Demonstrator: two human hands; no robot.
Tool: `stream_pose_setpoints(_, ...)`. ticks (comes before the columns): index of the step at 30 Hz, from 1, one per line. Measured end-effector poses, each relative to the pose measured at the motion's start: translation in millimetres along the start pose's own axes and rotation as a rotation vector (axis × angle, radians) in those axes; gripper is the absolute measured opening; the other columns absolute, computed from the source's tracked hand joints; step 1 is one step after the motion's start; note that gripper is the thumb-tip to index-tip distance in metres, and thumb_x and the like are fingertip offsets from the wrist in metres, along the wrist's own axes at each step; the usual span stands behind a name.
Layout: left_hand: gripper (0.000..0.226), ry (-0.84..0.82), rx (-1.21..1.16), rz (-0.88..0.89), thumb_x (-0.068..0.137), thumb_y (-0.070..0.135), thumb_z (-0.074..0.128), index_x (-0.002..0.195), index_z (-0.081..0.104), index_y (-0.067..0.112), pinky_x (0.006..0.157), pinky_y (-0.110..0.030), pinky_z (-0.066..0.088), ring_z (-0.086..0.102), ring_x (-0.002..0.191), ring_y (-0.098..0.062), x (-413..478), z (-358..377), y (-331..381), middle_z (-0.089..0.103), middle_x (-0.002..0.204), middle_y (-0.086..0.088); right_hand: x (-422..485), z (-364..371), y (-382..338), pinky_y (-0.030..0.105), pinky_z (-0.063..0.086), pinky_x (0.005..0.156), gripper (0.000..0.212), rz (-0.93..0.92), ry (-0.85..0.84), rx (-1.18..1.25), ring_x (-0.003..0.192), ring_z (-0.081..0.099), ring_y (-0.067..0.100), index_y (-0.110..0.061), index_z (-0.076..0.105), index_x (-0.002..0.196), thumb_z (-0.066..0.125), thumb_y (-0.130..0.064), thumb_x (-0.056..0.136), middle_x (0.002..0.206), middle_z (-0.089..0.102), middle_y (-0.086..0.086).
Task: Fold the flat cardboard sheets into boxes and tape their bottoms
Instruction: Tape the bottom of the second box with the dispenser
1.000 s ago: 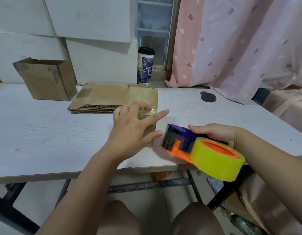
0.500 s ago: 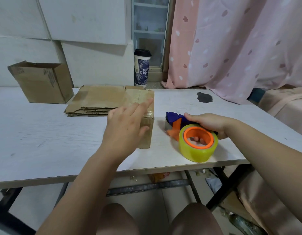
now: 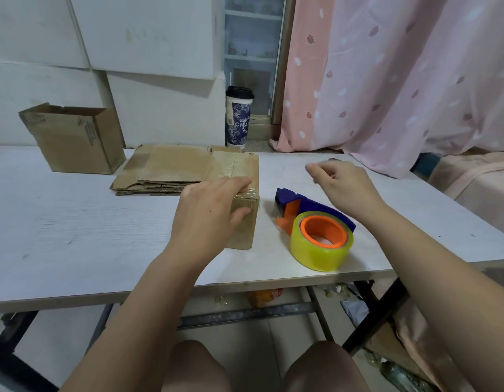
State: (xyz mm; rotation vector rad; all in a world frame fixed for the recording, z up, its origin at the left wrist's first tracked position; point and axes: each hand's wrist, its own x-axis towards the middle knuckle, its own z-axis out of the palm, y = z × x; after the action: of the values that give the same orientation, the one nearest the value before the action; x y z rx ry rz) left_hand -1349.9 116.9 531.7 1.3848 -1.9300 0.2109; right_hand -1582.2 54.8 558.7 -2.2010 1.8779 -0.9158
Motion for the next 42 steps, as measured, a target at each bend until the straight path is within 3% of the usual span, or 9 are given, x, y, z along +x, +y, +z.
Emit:
stream_pose_setpoints(2,0.04,0.006,-0.04,-0.02,0.087,0.027,0.065,0.125,0.057,0.027,0.092,-0.032,0.034,0.057,0.105,-0.017,0.0,-3.0,0.2,0.065,0.114,0.013,-11.5,1.5,-24.1,0.008,0.039,0.08,0.022,-0.225,0.029,0.161,0.09,0.057,0.002,-0.025,0.071,0.109,0.054,-0.029,0.096,0.105,0.07,-0.009)
stream_pose_setpoints(6,0.036,0.08,-0.063,0.038,0.084,0.018,0.069,0.119,0.062,0.021,0.076,-0.028,0.035,0.061,0.087,-0.019,-3.7,-8.4,3.7,0.071,0.099,0.01,-28.6,19.1,-53.0,0.006,0.029,0.099,0.038,-0.519,-0.152,0.114,0.12,0.052,0.008,-0.018,0.062,0.127,0.056,-0.004,0.093,0.129,0.061,-0.004)
stream_pose_setpoints(9,0.027,0.142,-0.024,0.11,0.08,0.007,0.071,0.106,0.066,0.011,0.073,-0.022,0.031,0.053,0.084,-0.013,-9.6,-6.5,4.1,0.07,0.092,-0.002,-31.5,23.2,-57.7,0.007,0.025,0.105,0.04,-0.498,-0.192,0.143,0.129,0.046,0.007,-0.016,0.058,0.13,0.056,-0.002,0.093,0.134,0.057,-0.004)
stream_pose_setpoints(12,0.016,0.273,-0.079,0.118,0.078,0.009,0.075,0.09,0.069,0.002,0.093,-0.016,0.031,0.054,0.101,-0.024,-16.1,-3.4,-3.0,0.063,0.107,-0.014,-31.6,23.7,-55.1,0.011,0.024,0.11,0.04,-0.502,-0.223,0.128,0.133,0.042,0.005,-0.015,0.057,0.132,0.057,-0.004,0.094,0.138,0.053,-0.004)
stream_pose_setpoints(16,0.019,0.303,-0.355,-0.185,0.089,0.028,0.06,0.104,0.069,0.02,0.086,-0.006,0.034,0.049,0.103,-0.001,-26.2,-11.6,-18.7,0.057,0.111,0.007,-32.5,24.7,-54.0,0.017,0.028,0.112,0.042,-0.486,-0.234,0.17,0.133,0.04,0.001,-0.018,0.057,0.132,0.058,-0.004,0.092,0.139,0.051,-0.009)
stream_pose_setpoints(20,0.039,0.156,-0.683,-0.393,0.096,0.007,0.048,0.1,0.064,0.043,0.072,-0.005,0.042,0.058,0.079,0.004,-30.4,-17.0,-41.0,0.064,0.095,0.017,-31.0,24.1,-52.9,0.016,0.027,0.112,0.042,-0.477,-0.238,0.203,0.131,0.038,-0.004,-0.02,0.058,0.131,0.057,-0.005,0.092,0.138,0.051,-0.011)
stream_pose_setpoints(33,0.028,-0.063,-0.893,-0.297,0.078,0.009,0.066,0.097,0.069,0.029,0.065,-0.014,0.049,0.064,0.064,-0.01,-18.5,-22.4,-60.2,0.061,0.074,0.011,-27.9,28.7,-48.9,0.019,0.029,0.112,0.04,-0.451,-0.213,0.296,0.128,0.04,-0.01,-0.024,0.062,0.126,0.069,-0.015,0.087,0.132,0.056,-0.013)
stream_pose_setpoints(39,0.039,-0.005,-0.574,-0.169,0.081,0.004,0.068,0.094,0.064,0.04,0.067,-0.009,0.046,0.058,0.07,-0.005,-20.7,-20.1,-61.9,0.06,0.079,0.014,-32.6,34.2,-54.0,0.009,0.029,0.108,0.037,-0.412,-0.141,0.342,0.122,0.039,-0.013,-0.019,0.067,0.119,0.072,-0.011,0.084,0.125,0.057,-0.016)
stream_pose_setpoints(42,0.038,0.013,-0.421,-0.062,0.082,0.004,0.067,0.096,0.058,0.038,0.07,-0.012,0.046,0.055,0.081,-0.005,-19.1,-18.8,-60.0,0.055,0.101,0.016,-36.5,38.0,-53.8,0.003,0.029,0.102,0.035,-0.387,-0.093,0.363,0.117,0.037,-0.019,-0.017,0.069,0.116,0.071,-0.007,0.083,0.118,0.054,-0.021)
